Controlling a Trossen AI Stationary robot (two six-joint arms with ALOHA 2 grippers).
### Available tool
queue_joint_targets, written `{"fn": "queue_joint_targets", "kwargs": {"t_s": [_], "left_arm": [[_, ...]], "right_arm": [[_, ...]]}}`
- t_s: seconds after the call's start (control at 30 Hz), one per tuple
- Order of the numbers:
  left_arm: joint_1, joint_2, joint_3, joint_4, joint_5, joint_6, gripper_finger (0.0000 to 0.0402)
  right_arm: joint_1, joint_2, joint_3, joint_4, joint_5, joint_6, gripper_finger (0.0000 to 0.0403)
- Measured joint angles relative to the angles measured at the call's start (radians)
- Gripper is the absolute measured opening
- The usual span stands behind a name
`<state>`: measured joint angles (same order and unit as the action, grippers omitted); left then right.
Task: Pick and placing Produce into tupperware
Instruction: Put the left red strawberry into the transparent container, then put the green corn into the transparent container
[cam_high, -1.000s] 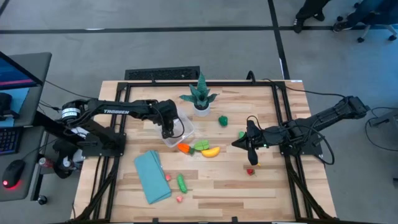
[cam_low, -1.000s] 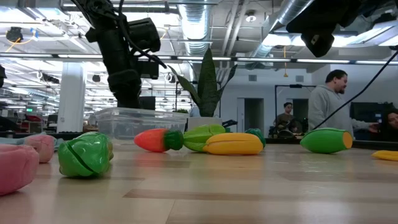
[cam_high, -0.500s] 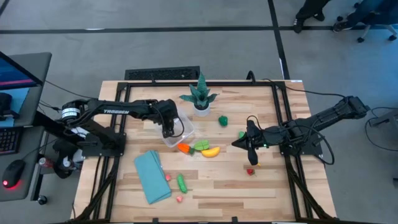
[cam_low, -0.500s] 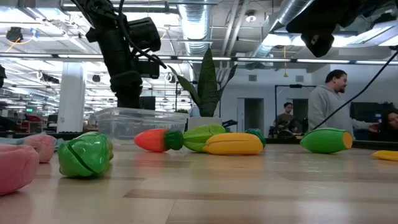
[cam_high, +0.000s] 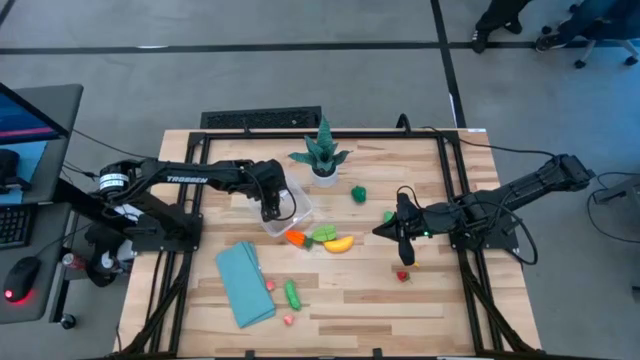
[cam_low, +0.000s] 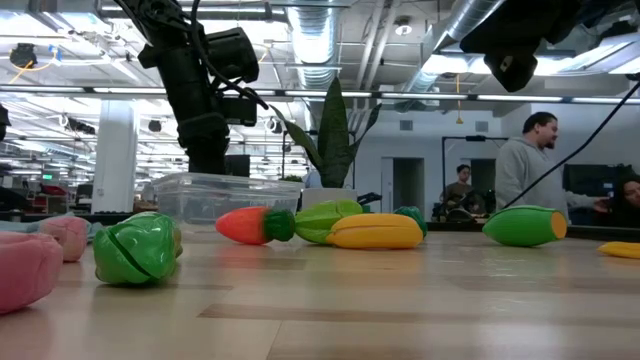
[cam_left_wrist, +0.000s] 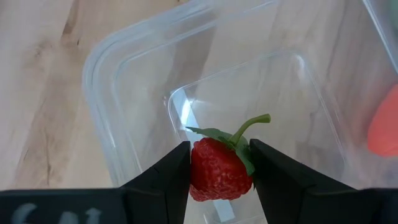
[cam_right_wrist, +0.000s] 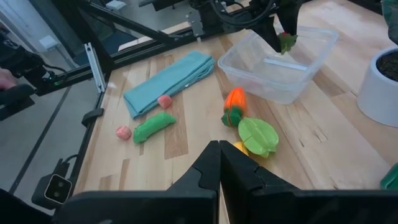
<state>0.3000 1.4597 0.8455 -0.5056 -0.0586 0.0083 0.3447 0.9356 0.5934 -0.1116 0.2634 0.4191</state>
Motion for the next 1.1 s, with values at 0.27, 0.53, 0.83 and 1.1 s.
{"fn": "queue_joint_targets", "kwargs": {"t_s": [0.27, 0.53, 0.83, 1.1], "left_arm": [[0.0, 0.0, 0.0, 0.0, 0.001, 0.0, 0.0157], [0.0, 0.0, 0.0, 0.0, 0.001, -0.001, 0.0214], [0.0, -0.01, 0.0, -0.033, 0.101, -0.034, 0.0224], [0.0, -0.075, 0.0, -0.22, 0.278, -0.104, 0.0224]], "right_arm": [[0.0, 0.0, 0.0, 0.0, 0.0, 0.0, 0.0], [0.0, 0.0, 0.0, 0.0, 0.0, 0.0, 0.0], [0.005, 0.0, 0.0, -0.011, -0.001, 0.0, 0.0], [0.048, 0.0, 0.0, -0.184, -0.003, 0.064, 0.0]]}}
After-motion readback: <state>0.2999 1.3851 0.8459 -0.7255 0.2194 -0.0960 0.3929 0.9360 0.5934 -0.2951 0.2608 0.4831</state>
